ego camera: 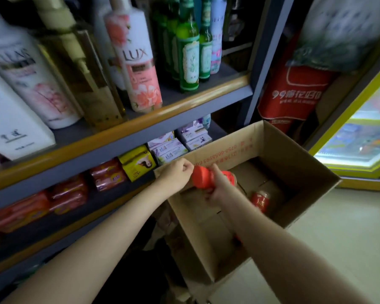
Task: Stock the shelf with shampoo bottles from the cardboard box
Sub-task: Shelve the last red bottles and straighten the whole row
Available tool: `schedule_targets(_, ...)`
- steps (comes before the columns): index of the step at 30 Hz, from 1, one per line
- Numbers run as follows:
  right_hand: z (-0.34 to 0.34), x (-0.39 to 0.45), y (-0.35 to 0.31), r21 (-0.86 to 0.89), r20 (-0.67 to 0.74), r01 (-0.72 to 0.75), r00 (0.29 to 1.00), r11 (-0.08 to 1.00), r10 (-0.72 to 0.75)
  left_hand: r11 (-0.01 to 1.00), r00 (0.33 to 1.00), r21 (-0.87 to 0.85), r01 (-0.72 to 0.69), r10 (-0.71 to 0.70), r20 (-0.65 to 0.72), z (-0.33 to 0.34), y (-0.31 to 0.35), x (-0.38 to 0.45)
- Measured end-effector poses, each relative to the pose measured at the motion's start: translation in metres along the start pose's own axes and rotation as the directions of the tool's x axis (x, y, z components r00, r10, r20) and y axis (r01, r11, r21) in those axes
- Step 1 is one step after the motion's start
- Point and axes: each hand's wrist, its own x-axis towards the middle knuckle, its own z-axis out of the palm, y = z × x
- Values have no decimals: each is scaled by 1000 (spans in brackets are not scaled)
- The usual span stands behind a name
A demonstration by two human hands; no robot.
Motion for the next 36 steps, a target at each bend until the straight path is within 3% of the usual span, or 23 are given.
schedule_targets(2,32,-43,22,216,68,100,991,971,-118,988,998,-149,-46,38,-53,-24,5,-14)
schedule_targets(4,55,-81,41,264,32,280,954,923,-298,972,986,-181,-150,134,-99,-59,7,-36)
schedule_targets(6,75,-116,57,239,6,489,863,839,-504,956,965,-141,-258,248,-85,-99,2,-67)
schedule_targets(7,84,-134,65,190,11,610,782,769,-623,938,948,-141,-316,306,-85,-120,-2,-84)
schedule_targets(9,107,-176,80,92,101,841,524,532,-846,896,901,-126,-426,408,-151,-161,-9,-120)
schedule_targets(11,134,-221,94,42,248,956,270,289,-930,886,849,-28,-463,435,-299,-200,-16,-155)
schedule_targets(13,165,-267,108,69,404,992,68,105,-912,882,749,67,-467,434,-500,-241,-26,-190)
schedule_targets(15,198,-308,123,182,496,982,-133,-47,-858,860,603,155,-487,459,-653,-281,-35,-229)
schedule_targets(19,256,-382,147,365,503,901,-403,-234,-765,857,378,304,-417,467,-799,-350,-50,-297)
schedule_targets(23,305,-432,166,372,575,869,-491,-325,-654,911,236,312,-269,376,-896,-398,-63,-335)
schedule_targets(26,335,-445,178,330,652,831,-544,-448,-529,958,208,258,-123,279,-937,-415,-79,-345)
schedule_targets(29,365,-447,187,306,689,783,-574,-541,-442,966,226,259,-19,257,-940,-424,-100,-347)
schedule_targets(32,391,-447,199,224,743,754,-542,-617,-393,968,228,248,24,237,-944,-435,-115,-346)
schedule_targets(36,418,-449,214,91,813,770,-424,-631,-400,979,254,187,79,162,-954,-446,-122,-338)
